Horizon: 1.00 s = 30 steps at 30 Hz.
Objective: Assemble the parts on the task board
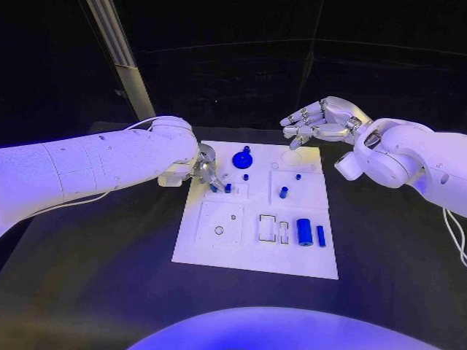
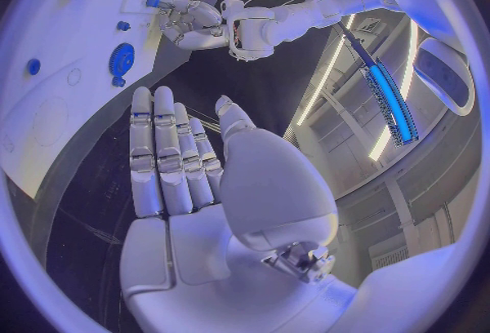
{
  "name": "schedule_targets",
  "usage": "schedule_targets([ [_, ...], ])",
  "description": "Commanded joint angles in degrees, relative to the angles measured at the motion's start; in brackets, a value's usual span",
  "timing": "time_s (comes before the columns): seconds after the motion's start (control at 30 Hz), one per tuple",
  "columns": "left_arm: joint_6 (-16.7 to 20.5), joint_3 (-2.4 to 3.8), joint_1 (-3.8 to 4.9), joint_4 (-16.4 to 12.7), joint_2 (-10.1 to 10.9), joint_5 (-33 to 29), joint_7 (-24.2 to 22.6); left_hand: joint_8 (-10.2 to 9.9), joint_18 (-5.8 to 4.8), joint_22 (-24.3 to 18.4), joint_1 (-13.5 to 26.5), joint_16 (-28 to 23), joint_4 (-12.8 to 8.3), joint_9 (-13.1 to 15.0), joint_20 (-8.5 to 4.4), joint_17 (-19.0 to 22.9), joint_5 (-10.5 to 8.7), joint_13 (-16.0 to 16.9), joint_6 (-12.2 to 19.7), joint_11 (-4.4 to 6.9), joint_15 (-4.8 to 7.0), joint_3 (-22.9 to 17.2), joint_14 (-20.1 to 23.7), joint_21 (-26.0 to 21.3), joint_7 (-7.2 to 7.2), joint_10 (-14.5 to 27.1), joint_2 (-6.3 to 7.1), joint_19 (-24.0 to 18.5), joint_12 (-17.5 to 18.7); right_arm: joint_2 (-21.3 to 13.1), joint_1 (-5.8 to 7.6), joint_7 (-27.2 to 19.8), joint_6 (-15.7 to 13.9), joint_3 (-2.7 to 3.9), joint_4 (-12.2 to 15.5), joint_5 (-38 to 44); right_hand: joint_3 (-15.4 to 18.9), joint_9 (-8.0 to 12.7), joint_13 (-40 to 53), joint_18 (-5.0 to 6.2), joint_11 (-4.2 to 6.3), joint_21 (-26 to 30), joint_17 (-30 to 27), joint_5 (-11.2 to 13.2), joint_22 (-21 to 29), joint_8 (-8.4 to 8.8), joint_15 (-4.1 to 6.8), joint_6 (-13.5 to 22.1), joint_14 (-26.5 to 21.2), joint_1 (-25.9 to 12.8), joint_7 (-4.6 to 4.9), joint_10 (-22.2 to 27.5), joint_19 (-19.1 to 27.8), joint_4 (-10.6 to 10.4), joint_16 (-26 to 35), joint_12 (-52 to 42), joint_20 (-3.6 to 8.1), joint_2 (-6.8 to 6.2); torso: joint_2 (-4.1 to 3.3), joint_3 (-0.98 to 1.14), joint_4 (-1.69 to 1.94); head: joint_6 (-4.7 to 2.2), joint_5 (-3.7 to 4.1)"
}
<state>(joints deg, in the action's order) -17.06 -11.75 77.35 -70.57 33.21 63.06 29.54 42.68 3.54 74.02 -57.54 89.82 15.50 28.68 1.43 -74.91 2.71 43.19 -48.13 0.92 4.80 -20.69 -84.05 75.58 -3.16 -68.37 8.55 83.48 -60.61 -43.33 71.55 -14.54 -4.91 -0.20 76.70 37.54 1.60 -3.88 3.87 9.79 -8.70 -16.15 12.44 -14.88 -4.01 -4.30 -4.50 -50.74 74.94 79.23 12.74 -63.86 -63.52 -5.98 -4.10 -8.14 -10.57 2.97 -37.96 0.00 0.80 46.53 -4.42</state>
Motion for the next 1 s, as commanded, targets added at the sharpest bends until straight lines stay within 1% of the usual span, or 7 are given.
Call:
schedule_targets([
  [0.03,0.86,-0.07,-0.04,0.04,0.13,0.39,0.6,-0.25,0.38,0.11,0.56,0.18,0.31,-0.09,0.12,-15.09,-0.02,0.0,-0.44,0.14,-0.18,0.21,-5.95,0.24,0.16,0.21,0.2,0.12,-0.13,0.02,0.11,-0.37,0.27,0.03,0.0,-0.27,0.11,-0.01,-0.05,0.7,0.07,0.23,-0.06,-0.23,0.08,-0.23,-0.36,0.29,0.02,-0.69,0.14,0.32,-0.03,-0.39,0.29,-0.24,-0.31,0.08,-0.01,0.01,0.03,0.02,0.0],
  [0.13,1.02,-0.07,-0.04,-0.12,0.23,0.39,0.56,-0.27,0.36,0.22,0.29,0.18,0.6,-0.13,0.1,-15.09,-0.01,0.15,-0.62,0.19,-0.15,0.11,-5.95,0.32,0.22,0.09,-0.27,0.17,-0.26,0.01,0.11,-0.36,0.29,0.03,-0.01,-0.27,0.11,-0.01,-0.05,0.7,0.07,0.23,-0.06,-0.23,0.08,-0.23,-0.36,0.29,0.02,-0.69,0.14,0.32,-0.03,-0.39,0.29,-0.24,-0.31,0.08,-0.02,0.01,0.03,0.04,0.04],
  [0.57,0.96,-0.06,-0.04,-1.28,0.78,0.39,0.95,-0.36,0.34,0.37,-0.51,0.18,0.76,-0.27,0.04,-15.09,0.0,0.3,-0.99,0.29,-0.06,-0.36,-5.95,0.41,0.33,-0.1,-1.44,0.26,-0.41,0.07,0.11,-0.37,0.36,0.03,-0.09,-0.27,0.11,-0.01,-0.05,0.7,0.07,0.23,-0.06,-0.23,0.08,-0.23,-0.36,0.29,0.02,-0.69,0.14,0.32,-0.03,-0.39,0.29,-0.24,-0.31,0.08,0.01,0.02,0.0,0.03,-0.08],
  [0.63,0.96,-0.06,-0.03,-1.45,0.87,0.39,1.04,-0.42,0.33,0.44,-0.84,0.18,0.72,-0.32,0.02,-15.09,0.0,0.32,-1.08,0.32,-0.04,-0.68,-5.95,0.46,0.36,-0.15,-1.99,0.29,-0.44,0.09,0.1,-0.36,0.38,0.03,-0.11,-0.27,0.11,-0.01,-0.05,0.7,0.07,0.23,-0.06,-0.23,0.08,-0.23,-0.36,0.29,0.02,-0.69,0.14,0.32,-0.03,-0.39,0.29,-0.24,-0.31,0.08,0.0,0.02,0.02,0.02,-0.06],
  [0.7,0.98,-0.05,-0.03,-1.54,0.91,0.39,1.1,-0.47,0.33,0.45,-1.13,0.18,0.63,-0.37,0.0,-15.09,0.01,0.35,-1.13,0.34,-0.02,-0.93,-5.95,0.45,0.38,-0.19,-2.24,0.3,-0.47,0.11,0.1,-0.36,0.39,0.03,-0.13,-0.27,0.11,-0.01,-0.05,0.7,0.07,0.23,-0.06,-0.23,0.08,-0.23,-0.36,0.29,0.02,-0.69,0.14,0.32,-0.03,-0.39,0.29,-0.24,-0.31,0.08,-0.01,0.02,0.03,0.04,-0.05],
  [0.87,1.35,-0.05,-0.02,-1.77,0.99,0.39,1.19,-0.58,0.33,0.45,-1.63,0.18,0.49,-0.45,-0.02,-15.09,0.01,0.35,-1.18,0.37,0.0,-1.49,-5.95,0.43,0.4,-0.21,-2.54,0.3,-0.47,0.16,0.1,-0.35,0.42,0.03,-0.2,-0.27,0.09,-0.01,-0.04,0.71,0.06,0.33,-0.09,-0.27,0.09,-0.26,-0.37,0.28,0.0,-0.74,0.16,0.38,-0.05,-0.45,0.29,-0.3,-0.33,0.1,-0.04,0.04,0.0,0.01,-0.08],
  [1.0,1.64,-0.04,-0.01,-2.04,1.05,0.39,1.28,-0.6,0.33,0.47,-1.73,0.18,0.48,-0.47,-0.03,-15.09,0.01,0.36,-1.2,0.37,0.01,-1.65,-5.95,0.44,0.4,-0.22,-2.66,0.31,-0.47,0.2,0.1,-0.36,0.43,0.03,-0.27,-0.27,0.09,-0.01,-0.04,0.71,0.06,0.33,-0.09,-0.27,0.09,-0.26,-0.37,0.28,0.0,-0.74,0.16,0.38,-0.05,-0.45,0.29,-0.3,-0.33,0.1,0.0,0.01,0.0,0.02,-0.08],
])
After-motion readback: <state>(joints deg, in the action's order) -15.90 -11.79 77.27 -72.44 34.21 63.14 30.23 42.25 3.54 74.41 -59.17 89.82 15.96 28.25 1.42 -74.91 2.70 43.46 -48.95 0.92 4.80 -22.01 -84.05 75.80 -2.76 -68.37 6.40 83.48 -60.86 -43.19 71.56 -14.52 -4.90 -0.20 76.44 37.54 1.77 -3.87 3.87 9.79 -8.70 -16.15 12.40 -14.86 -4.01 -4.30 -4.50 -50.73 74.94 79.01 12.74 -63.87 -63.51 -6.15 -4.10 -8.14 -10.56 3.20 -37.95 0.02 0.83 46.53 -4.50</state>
